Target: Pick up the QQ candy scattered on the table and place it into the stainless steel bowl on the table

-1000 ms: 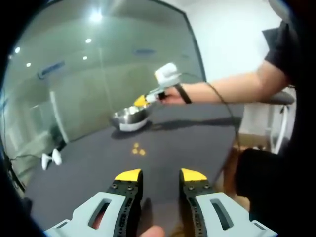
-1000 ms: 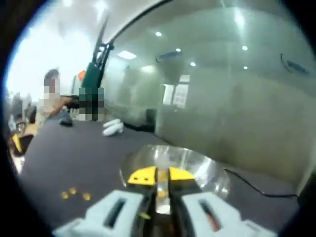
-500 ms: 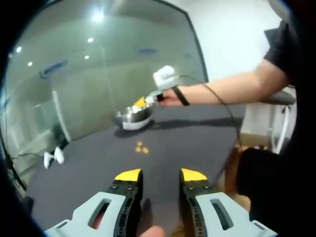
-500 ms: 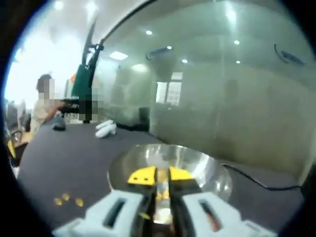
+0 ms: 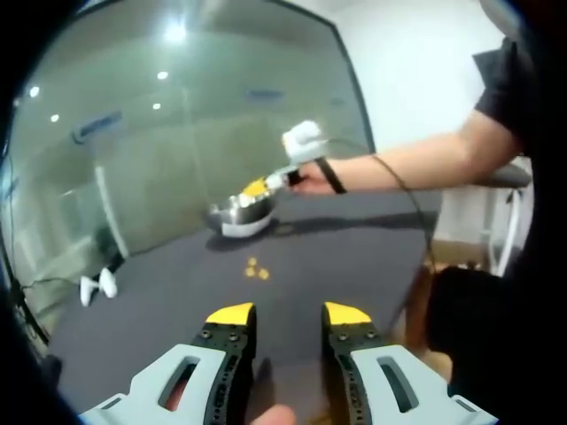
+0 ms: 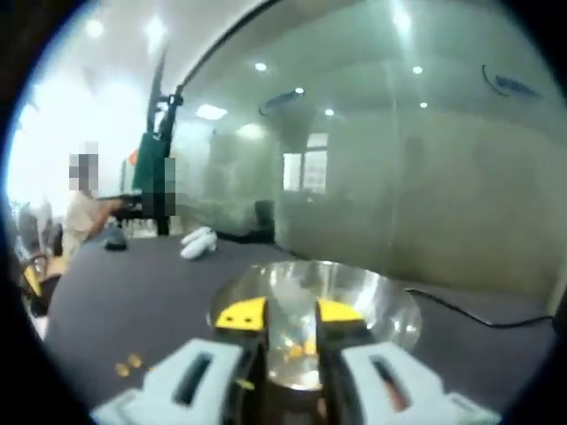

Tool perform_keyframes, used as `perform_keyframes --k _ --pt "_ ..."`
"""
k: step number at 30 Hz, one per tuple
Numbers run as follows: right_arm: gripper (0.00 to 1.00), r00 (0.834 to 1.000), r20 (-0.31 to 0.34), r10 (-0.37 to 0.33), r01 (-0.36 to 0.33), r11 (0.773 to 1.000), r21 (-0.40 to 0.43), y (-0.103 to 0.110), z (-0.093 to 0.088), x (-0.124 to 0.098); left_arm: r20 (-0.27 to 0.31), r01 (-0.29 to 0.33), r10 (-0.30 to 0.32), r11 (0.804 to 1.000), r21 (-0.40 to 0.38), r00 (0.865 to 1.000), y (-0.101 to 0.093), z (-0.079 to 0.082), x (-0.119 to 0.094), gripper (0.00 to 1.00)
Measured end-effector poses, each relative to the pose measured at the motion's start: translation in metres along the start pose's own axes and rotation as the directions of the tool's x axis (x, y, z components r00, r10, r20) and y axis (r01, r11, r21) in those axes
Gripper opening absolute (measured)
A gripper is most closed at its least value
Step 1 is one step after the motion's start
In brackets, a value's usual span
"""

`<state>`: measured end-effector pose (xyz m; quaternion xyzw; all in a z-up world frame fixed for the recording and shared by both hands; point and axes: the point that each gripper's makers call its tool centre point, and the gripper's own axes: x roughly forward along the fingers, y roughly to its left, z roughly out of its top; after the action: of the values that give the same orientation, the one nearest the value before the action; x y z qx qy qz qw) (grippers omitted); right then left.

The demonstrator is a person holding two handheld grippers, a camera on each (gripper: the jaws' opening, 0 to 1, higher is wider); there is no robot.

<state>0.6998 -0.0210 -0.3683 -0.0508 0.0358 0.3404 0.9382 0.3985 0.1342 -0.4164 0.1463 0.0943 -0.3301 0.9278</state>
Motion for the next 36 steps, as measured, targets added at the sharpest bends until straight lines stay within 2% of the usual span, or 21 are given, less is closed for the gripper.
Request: perform_keyframes --k 4,6,7,8,9,12,13,14,16,17,24,36 --pt "0.2 0.999 0.02 0.026 -0.026 1.0 -0.015 0.015 0.004 -0.014 -0.002 0.004 -0.004 1.0 0.002 1.0 -0.001 0.0 0.001 0.31" --pt "0.18 0.999 0.034 0.009 -0.008 1.0 -0.024 0.013 0.006 -0.023 -0.004 0.008 -0.008 1.0 0.002 1.0 -0.002 -0.001 0.002 0.31" --pt "0.17 0.997 0.078 0.007 -0.002 0.997 -0.071 0.015 0.009 -0.035 -0.002 0.006 -0.006 1.0 0.003 1.0 -0.002 -0.001 0.002 0.31" --pt "0.17 0.995 0.093 0.024 -0.017 0.997 -0.072 0.02 0.008 -0.042 -0.001 0.003 -0.003 1.0 0.003 1.0 -0.001 -0.001 0.001 0.31" --pt "0.17 0.994 0.068 0.082 -0.078 0.996 -0.052 0.037 -0.007 -0.056 0.0 0.001 -0.001 1.0 0.001 1.0 0.0 0.0 0.0 0.31" --pt "0.18 0.982 -0.037 0.183 -0.185 0.98 -0.07 0.061 -0.046 -0.075 0.01 -0.003 0.003 1.0 0.003 1.0 0.001 0.001 -0.002 0.31" --pt "0.18 0.981 -0.057 0.186 -0.19 0.978 -0.086 0.065 -0.054 -0.079 0.008 -0.002 0.002 1.0 0.002 1.0 0.001 0.0 -0.002 0.31" --pt "0.18 0.98 -0.05 0.194 -0.198 0.977 -0.083 0.069 -0.056 -0.083 0.001 -0.003 0.003 1.0 0.005 1.0 0.002 -0.002 0.0 0.31" --pt "0.18 0.961 -0.065 0.268 -0.27 0.962 -0.035 0.084 -0.061 -0.092 -0.009 -0.002 0.002 1.0 0.008 1.0 0.001 -0.004 0.002 0.31" --pt "0.18 0.96 -0.061 0.272 -0.275 0.961 -0.039 0.086 -0.062 -0.095 -0.005 0.003 -0.003 1.0 0.006 1.0 0.0 -0.003 0.002 0.31" --pt "0.19 0.944 -0.121 0.308 -0.315 0.948 -0.039 0.1 -0.081 -0.095 0.003 0.012 -0.012 1.0 0.009 1.0 -0.006 0.0 0.002 0.31" --pt "0.2 0.913 -0.186 0.364 -0.377 0.925 -0.039 0.12 -0.097 -0.067 -0.006 -0.004 0.004 1.0 0.007 1.0 -0.004 -0.003 -0.004 0.31"
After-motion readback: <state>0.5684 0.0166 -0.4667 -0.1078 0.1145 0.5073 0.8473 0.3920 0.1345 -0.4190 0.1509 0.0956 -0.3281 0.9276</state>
